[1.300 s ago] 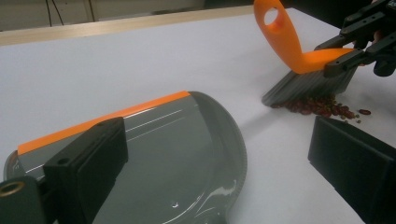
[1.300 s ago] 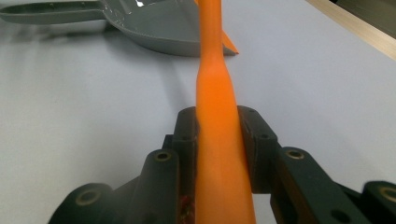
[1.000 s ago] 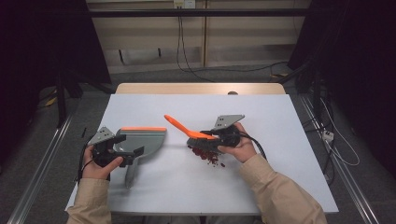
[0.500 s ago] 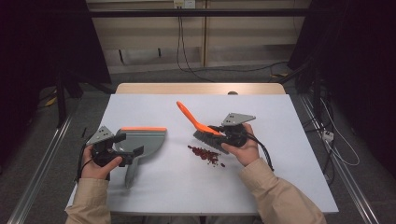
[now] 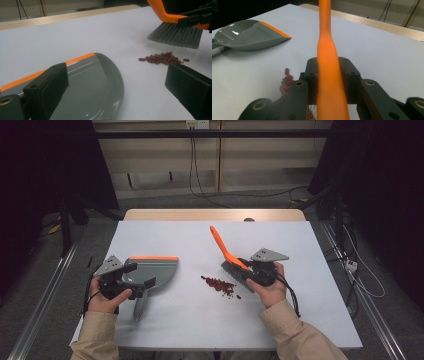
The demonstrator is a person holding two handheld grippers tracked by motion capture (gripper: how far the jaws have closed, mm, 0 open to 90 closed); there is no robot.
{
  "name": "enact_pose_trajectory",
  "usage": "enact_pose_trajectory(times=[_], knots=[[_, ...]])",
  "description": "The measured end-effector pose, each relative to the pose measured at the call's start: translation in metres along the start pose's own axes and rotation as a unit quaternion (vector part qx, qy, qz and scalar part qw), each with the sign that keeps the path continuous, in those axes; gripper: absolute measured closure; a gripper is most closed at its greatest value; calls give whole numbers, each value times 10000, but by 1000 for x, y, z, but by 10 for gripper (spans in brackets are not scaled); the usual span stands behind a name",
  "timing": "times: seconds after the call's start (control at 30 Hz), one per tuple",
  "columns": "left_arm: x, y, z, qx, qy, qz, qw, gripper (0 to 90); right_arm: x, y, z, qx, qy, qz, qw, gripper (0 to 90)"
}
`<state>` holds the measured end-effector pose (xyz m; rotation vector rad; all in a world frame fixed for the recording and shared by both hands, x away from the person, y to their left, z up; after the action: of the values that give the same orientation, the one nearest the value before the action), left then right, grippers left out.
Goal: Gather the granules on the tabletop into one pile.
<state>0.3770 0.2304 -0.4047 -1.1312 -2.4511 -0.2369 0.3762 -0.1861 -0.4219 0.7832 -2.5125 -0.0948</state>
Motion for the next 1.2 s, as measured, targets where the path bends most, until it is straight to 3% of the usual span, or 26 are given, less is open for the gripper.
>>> enact_pose_trajectory(times=[0.13,0.3,0.47,0.7,0.97,1.07,1.2], knots=[[-2,-1,0,-28,34,14,10000,47,3,-1,6,-107,-45,198,9997,713],[-3,-3,0,-54,64,41,10000,46,3,0,15,38,-13,527,9986,713],[-4,-4,-1,-66,66,42,9999,46,-2,10,24,71,-103,681,9976,713],[-5,-5,-1,-86,92,58,9999,46,-18,31,26,121,-333,640,9973,713],[-5,-4,0,-70,92,54,9999,46,-36,35,21,-5,-454,483,9978,713],[-5,-3,1,-71,115,48,9999,46,-36,32,17,17,-492,463,9977,713],[-5,-3,1,-55,119,37,9999,46,-23,30,11,-22,-575,437,9974,713]])
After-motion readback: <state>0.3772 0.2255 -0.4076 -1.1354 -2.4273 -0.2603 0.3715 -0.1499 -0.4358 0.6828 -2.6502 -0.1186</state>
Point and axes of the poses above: each handheld gripper's, and its own axes: x roughly backward along the jaws, z roughly out of its underside, y roughly to its left, the point moved 1 cm from there along -x, roughly forward along the jaws, and after that the axes turned 8 degrees about -x, right-handed, at the moved point
